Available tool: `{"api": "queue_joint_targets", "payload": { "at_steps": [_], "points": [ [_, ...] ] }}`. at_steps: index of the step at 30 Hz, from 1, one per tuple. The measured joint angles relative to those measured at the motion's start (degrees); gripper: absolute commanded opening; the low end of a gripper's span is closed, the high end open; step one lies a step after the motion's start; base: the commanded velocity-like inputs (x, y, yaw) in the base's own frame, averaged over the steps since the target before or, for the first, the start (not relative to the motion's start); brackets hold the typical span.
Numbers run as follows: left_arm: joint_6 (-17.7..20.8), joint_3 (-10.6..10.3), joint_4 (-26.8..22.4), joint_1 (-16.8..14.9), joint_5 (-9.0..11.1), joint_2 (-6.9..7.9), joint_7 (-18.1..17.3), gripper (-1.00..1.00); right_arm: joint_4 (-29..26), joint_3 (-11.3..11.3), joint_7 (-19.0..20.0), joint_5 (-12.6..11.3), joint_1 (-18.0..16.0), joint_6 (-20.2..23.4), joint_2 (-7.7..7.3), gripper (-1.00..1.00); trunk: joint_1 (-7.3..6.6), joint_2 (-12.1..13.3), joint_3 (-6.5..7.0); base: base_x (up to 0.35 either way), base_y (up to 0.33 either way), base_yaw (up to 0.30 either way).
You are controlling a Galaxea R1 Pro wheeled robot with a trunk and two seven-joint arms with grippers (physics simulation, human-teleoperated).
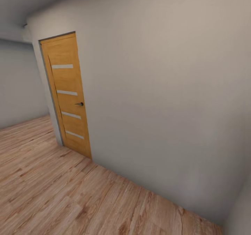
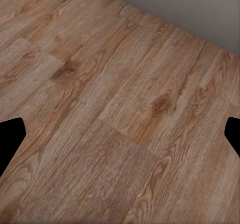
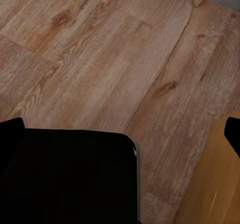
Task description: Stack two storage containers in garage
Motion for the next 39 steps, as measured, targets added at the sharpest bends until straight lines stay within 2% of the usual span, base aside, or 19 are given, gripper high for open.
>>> {"api": "queue_joint_targets", "payload": {
  "at_steps": [24, 39],
  "points": [
    [0.0, 0.0, 0.0, 0.0, 0.0, 0.01, -0.1, 1.00, 0.1, 0.0, 0.0, 0.0, 0.0, 0.0, -0.01, 1.00, -0.02, 0.0, 0.00, 0.298, 0.000, 0.005],
    [0.0, 0.0, 0.0, 0.0, 0.0, -0.06, 0.0, 1.00, 0.0, 0.0, 0.0, 0.0, 0.0, 0.0, 0.01, 1.00, 0.01, 0.0, 0.00, 0.012, 0.000, 0.274]
  ]
}}
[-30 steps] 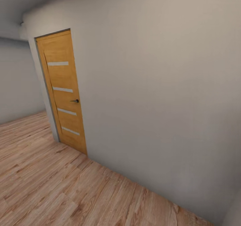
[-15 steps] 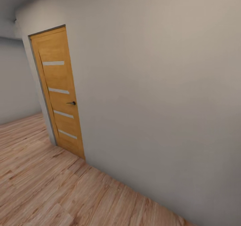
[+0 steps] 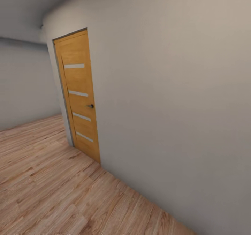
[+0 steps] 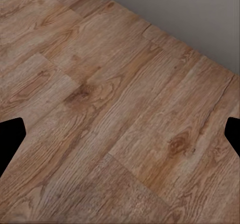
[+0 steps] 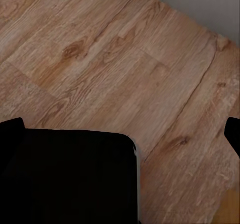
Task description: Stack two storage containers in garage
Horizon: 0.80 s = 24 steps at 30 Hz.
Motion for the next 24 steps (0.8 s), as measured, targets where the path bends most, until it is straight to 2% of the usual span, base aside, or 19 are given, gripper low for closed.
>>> {"api": "queue_joint_targets", "payload": {
  "at_steps": [7, 24],
  "points": [
    [0.0, 0.0, 0.0, 0.0, 0.0, -0.02, -0.1, 1.00, -1.1, 0.0, -0.1, 0.0, 0.0, 0.0, -0.02, 1.00, -0.02, 0.0, 0.00, 0.068, 0.000, 0.295],
    [0.0, 0.0, 0.0, 0.0, 0.0, -0.06, -0.1, 1.00, -1.2, 0.0, -0.1, 0.0, 0.0, 0.0, 0.00, 1.00, -0.03, 0.0, 0.00, 0.312, 0.000, 0.295]
  ]
}}
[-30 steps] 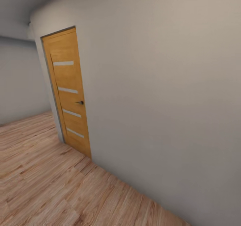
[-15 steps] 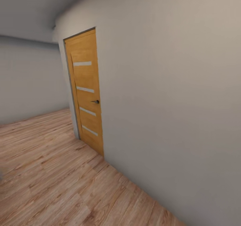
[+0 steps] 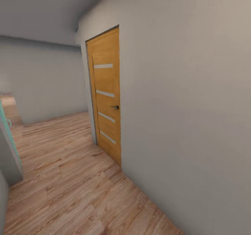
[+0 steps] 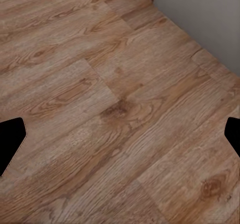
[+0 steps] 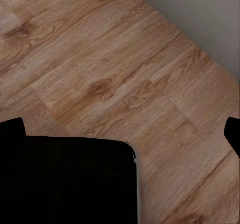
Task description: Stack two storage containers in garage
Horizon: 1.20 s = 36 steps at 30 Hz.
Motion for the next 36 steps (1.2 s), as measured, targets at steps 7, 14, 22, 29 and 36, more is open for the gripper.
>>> {"api": "queue_joint_targets", "payload": {
  "at_steps": [7, 14, 22, 29, 36],
  "points": [
    [0.0, 0.0, 0.0, 0.0, 0.0, 0.03, 0.0, 1.00, 0.0, 0.0, 0.0, 0.0, 0.0, 0.0, -0.02, 1.00, 0.00, 0.0, 0.00, 0.323, 0.000, 0.295],
    [0.0, 0.0, 0.0, 0.0, 0.0, 0.04, 0.0, 1.00, 0.0, 0.0, 0.0, 0.0, 0.0, 0.0, -0.02, 1.00, 0.00, 0.0, 0.00, 0.323, 0.000, 0.295],
    [0.0, 0.0, 0.0, 0.0, 0.0, 0.03, 0.0, 1.00, 0.0, 0.0, 0.0, 0.0, 0.0, 0.0, -0.02, 1.00, 0.01, 0.0, 0.00, 0.306, 0.000, 0.279],
    [-0.1, 0.0, 0.0, 0.0, 0.0, 0.05, 0.0, 1.00, 0.0, 0.0, -0.1, -0.1, 0.0, 0.0, -0.02, 1.00, 0.03, 0.0, 0.00, 0.048, 0.000, 0.044],
    [0.0, 0.0, 0.0, 0.0, 0.0, 0.09, 0.0, 1.00, 0.0, 0.0, -0.1, -0.1, 0.0, 0.0, -0.02, 1.00, 0.03, 0.0, 0.00, 0.001, 0.000, 0.001]
  ]
}}
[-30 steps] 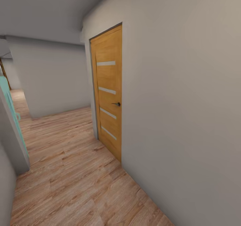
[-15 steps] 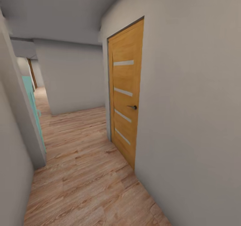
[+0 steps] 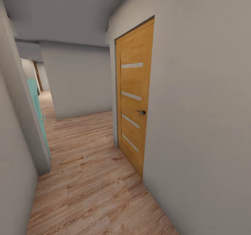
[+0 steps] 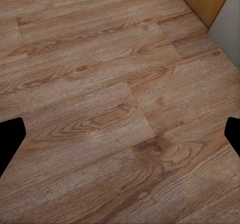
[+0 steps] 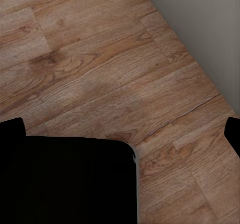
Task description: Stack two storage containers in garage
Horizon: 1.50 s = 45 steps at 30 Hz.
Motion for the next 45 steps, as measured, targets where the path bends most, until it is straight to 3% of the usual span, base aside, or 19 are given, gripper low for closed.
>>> {"api": "queue_joint_targets", "payload": {
  "at_steps": [45],
  "points": [
    [0.1, -0.1, 0.0, 0.0, -0.1, -0.22, -0.1, 1.00, -0.6, 0.0, 0.2, 0.1, 0.0, -0.1, -0.18, 1.00, 0.00, 0.0, 0.00, 0.000, 0.000, 0.000]
  ]
}}
